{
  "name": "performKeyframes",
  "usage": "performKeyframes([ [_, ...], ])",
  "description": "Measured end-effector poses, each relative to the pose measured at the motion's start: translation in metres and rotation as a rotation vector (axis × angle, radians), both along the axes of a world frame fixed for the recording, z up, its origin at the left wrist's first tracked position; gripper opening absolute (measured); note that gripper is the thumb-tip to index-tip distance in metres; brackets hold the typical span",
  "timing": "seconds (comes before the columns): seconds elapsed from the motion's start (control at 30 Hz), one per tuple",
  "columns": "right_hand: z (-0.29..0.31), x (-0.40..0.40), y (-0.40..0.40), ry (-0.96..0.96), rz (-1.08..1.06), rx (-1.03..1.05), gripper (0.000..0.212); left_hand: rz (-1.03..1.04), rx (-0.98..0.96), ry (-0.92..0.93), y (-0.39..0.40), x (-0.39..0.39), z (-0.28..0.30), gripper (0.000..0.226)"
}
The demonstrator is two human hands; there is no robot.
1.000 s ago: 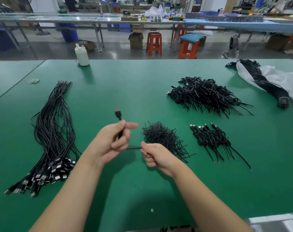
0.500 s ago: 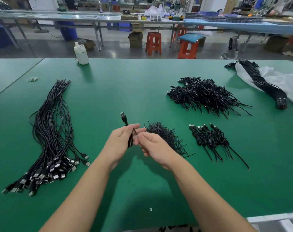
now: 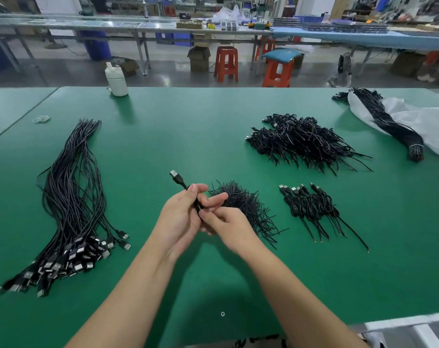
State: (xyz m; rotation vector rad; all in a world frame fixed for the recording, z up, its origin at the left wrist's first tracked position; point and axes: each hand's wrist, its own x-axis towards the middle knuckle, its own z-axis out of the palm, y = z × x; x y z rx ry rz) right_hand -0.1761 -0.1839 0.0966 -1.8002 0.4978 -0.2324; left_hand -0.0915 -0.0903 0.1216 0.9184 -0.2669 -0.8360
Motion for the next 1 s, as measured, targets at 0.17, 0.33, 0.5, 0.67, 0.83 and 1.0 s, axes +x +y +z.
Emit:
performKeyframes([
  [0.17, -0.003, -0.005, -0.004, -0.206, 0.083, 0.436, 0.040, -0.100, -0.104, 0.053, 0.000, -0.001, 0.003, 0.024],
  [0.33, -0.007, -0.008, -0.008, -0.198, 0.025, 0.344, 0.052, -0.331, 0.015, -0.101, 0.007, 0.008, 0.006, 0.033],
  [0.5, -0.015, -0.008, -0.001, -0.188, -0.035, 0.341, 0.068, -0.459, 0.168, -0.266, 0.014, 0.016, 0.013, 0.031],
  [0.67, -0.016, -0.010, -0.001, -0.189, -0.033, 0.258, 0.042, -0.350, 0.392, -0.356, 0.013, 0.013, 0.012, 0.035],
  [0.83, -0.013, -0.011, -0.007, -0.027, 0.020, -0.499, 0.012, -0.118, 0.882, -0.910, 0.007, 0.006, 0.008, 0.040],
  [1.0, -0.011, -0.014, -0.001, 0.143, 0.100, -0.661, 0.019, -0.096, 0.985, -1.174, 0.001, 0.004, -0.002, 0.034],
])
